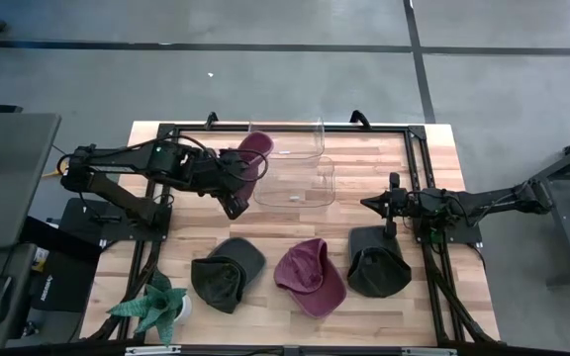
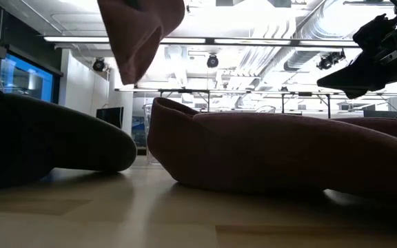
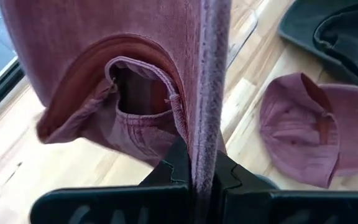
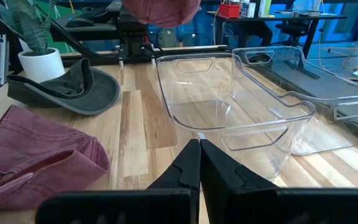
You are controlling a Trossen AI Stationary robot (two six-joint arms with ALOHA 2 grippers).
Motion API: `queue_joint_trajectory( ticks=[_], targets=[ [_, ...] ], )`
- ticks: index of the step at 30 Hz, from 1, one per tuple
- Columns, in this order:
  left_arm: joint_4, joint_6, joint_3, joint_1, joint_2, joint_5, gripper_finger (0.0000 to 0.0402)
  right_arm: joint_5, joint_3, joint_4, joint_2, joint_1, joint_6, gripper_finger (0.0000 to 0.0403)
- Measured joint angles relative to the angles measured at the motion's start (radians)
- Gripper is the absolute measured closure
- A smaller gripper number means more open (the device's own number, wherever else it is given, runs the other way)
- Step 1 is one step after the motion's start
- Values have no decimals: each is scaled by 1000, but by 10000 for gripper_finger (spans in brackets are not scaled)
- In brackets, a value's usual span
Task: Pick & Place hat
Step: Put the dark red cap into the top transparent bin
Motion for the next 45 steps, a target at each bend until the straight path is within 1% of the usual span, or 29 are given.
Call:
queue_joint_trajectory(
  ticks=[3, 8, 11, 14, 17, 20, 22, 24, 26, 28, 31, 34, 36, 38, 41, 45],
  targets=[
    [22, 1, 0, 0, 0, -5, 401, 0, 0, 0, 0, 0, 0, 402],
    [36, 60, 0, 1, 0, -102, 401, 0, 0, 0, 0, 0, 0, 402],
    [35, 126, 0, 11, 7, -159, 401, 0, 0, 0, 0, 0, 0, 402],
    [25, 192, -1, 36, 32, -189, 401, 0, 0, 0, 0, 0, 0, 402],
    [32, 281, -1, 61, 52, -204, 401, 0, 0, 0, 0, 0, 0, 402],
    [51, 379, -2, 85, 57, -197, 401, 0, 0, 0, 0, 0, 0, 402],
    [92, 466, 1, 102, 71, -190, 401, 0, 0, 0, 0, 0, 0, 402],
    [127, 551, 1, 118, 92, -214, 401, 0, 0, 0, 0, 0, 0, 402],
    [124, 615, -3, 134, 108, -243, 401, 0, 0, 0, 0, 0, 0, 402],
    [157, 667, 4, 149, 136, -274, 401, 0, 0, 0, 0, 0, 0, 402],
    [127, 685, -5, 172, 157, -281, 401, 0, 0, 0, 0, 0, 0, 402],
    [190, 696, 3, 191, 197, -314, 401, 0, 0, 0, 1, 0, 0, 402],
    [180, 701, -6, 202, 210, -317, 401, 0, 0, 0, 1, 0, 0, 402],
    [238, 707, 4, 207, 229, -320, 401, 0, 0, 0, 1, 0, 0, 402],
    [215, 724, -3, 223, 237, -319, 401, 0, 0, 0, 1, 0, 0, 402],
    [275, 746, 2, 233, 271, -324, 401, 0, 0, 0, 1, 0, 0, 402]
  ],
)
